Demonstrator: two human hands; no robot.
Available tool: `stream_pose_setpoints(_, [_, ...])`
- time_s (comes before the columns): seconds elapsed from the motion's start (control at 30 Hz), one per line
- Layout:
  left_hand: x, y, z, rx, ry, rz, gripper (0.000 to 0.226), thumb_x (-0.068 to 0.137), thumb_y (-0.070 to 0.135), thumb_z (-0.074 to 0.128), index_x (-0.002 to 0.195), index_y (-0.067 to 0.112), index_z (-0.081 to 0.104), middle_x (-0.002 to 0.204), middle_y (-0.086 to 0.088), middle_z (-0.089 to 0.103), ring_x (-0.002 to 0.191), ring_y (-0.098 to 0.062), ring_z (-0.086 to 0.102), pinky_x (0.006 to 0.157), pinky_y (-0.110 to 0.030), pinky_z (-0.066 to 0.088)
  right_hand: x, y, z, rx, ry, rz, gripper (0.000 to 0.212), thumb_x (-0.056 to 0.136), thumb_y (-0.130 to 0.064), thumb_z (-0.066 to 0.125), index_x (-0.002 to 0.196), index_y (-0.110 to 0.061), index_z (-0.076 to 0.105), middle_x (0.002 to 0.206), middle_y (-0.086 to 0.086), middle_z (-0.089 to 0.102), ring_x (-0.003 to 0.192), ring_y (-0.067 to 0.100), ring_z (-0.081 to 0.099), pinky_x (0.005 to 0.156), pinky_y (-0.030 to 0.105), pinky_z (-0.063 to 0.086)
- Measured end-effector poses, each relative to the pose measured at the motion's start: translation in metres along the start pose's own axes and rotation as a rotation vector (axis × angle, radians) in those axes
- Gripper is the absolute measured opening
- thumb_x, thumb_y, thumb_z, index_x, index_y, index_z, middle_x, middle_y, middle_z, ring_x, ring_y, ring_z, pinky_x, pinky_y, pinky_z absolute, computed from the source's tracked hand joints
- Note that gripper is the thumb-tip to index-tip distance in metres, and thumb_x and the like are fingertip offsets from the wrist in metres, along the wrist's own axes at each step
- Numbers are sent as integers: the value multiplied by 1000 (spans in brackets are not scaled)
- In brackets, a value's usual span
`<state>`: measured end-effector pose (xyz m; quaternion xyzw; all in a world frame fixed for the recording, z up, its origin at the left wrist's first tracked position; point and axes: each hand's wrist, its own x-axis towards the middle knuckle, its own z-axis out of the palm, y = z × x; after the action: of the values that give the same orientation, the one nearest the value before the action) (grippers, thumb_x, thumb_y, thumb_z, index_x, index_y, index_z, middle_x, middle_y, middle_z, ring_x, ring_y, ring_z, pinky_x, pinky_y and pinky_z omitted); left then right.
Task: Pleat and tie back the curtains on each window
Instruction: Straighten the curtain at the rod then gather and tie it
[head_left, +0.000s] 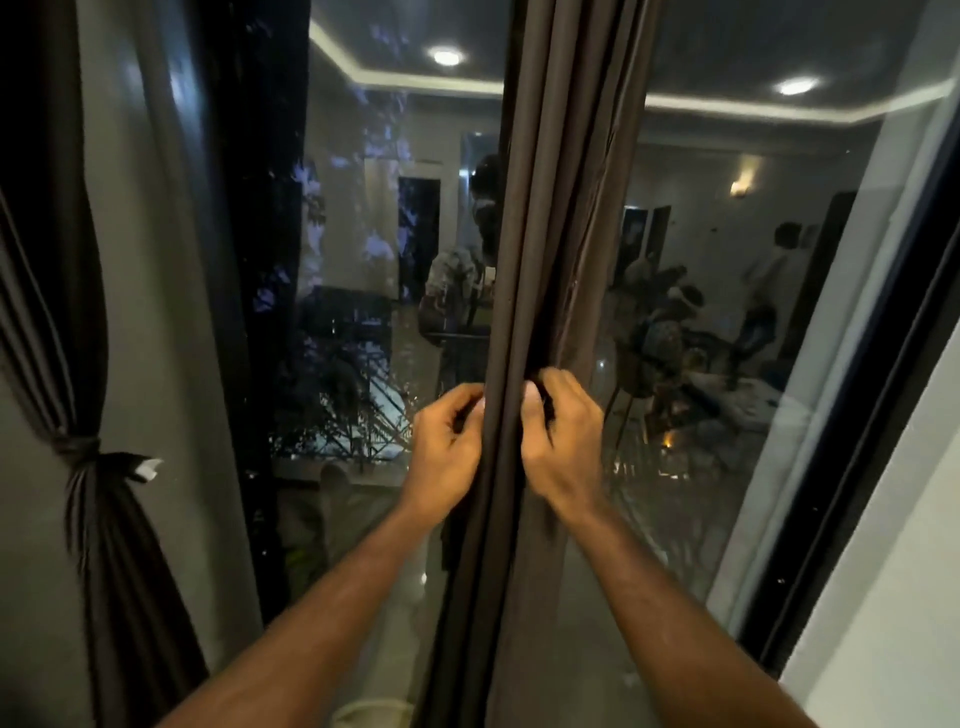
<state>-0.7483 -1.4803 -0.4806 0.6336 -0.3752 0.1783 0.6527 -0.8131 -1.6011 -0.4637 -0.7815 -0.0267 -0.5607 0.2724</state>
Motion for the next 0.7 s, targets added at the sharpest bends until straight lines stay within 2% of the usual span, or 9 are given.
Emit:
stream_pose_setpoints(0.07, [-23, -13, 0, 37, -4, 1, 12, 94, 25, 64, 96, 18, 73, 81, 1, 71, 76, -19, 67, 66, -43, 54, -27, 0, 1, 14, -60, 47, 37, 98, -41, 52, 107, -8, 63, 99, 1, 64, 90, 11, 59, 79, 21, 47])
stream_pose_setpoints(0.13, [-39, -18, -3, 80, 14, -5, 9, 92, 21, 67, 85, 17, 71, 72, 2, 67, 66, -11, 60, 56, -38, 49, -49, 1, 4, 8, -43, 129, 55, 93, -51, 56, 124, -7, 59, 118, 4, 65, 108, 14, 60, 92, 19, 45])
stream_pose_setpoints(0.2, [-50, -25, -8, 81, 63, -48, 14, 91, 12, 69, 80, 20, 70, 69, 8, 66, 64, 0, 56, 55, -29, 46, -66, -1, 6, -1, 36, 177, 62, 87, -52, 63, 131, -9, 52, 126, 2, 59, 115, 13, 57, 96, 18, 43])
stream_pose_setpoints(0.27, [-56, -28, -15, 66, 123, -93, 20, 91, 6, 70, 82, 24, 71, 72, 15, 68, 68, 5, 58, 61, -22, 47, -78, -2, 9, -72, 125, 110, 64, 84, -42, 74, 132, -10, 45, 127, 4, 51, 117, 11, 51, 97, 22, 44])
stream_pose_setpoints(0.37, [-61, -28, -24, 39, 165, -86, 15, 90, 3, 71, 99, 14, 74, 87, 11, 74, 82, -3, 70, 72, -25, 55, -95, -5, 12, -235, 271, 1, 62, 78, -19, 83, 126, -13, 44, 123, 13, 40, 110, 25, 50, 89, 43, 50])
stream_pose_setpoints(0.43, [-63, -25, -30, 39, 171, -55, 14, 90, 5, 72, 102, 10, 74, 91, 6, 75, 85, -11, 72, 75, -28, 58, -105, -14, 15, -342, 259, -56, 49, 81, -17, 80, 123, -16, 54, 121, 12, 38, 100, 31, 51, 80, 48, 52])
stream_pose_setpoints(0.53, [-70, -24, -37, 114, 192, 35, 8, 92, 11, 69, 96, 6, 74, 94, 3, 68, 88, -11, 67, 77, -27, 54, -117, -35, 19, -411, 176, -78, 20, 90, -24, 66, 108, -17, 72, 114, 7, 50, 93, 26, 53, 76, 46, 46])
stream_pose_setpoints(0.6, [-76, -26, -41, 134, 193, 45, 13, 92, 13, 65, 96, 4, 74, 99, -2, 62, 95, -13, 63, 83, -25, 51, -122, -51, 25, -287, 121, -32, 31, 95, -38, 55, 106, -15, 71, 106, 1, 63, 92, 25, 60, 77, 42, 41])
stream_pose_setpoints(0.7, [-82, -27, -50, 117, 129, 39, 10, 91, 9, 67, 94, 4, 74, 98, -4, 59, 95, -12, 60, 83, -22, 49, -127, -60, 37, -238, 140, 65, 35, 92, -40, 64, 109, -10, 67, 98, -1, 67, 88, 19, 63, 79, 36, 45])
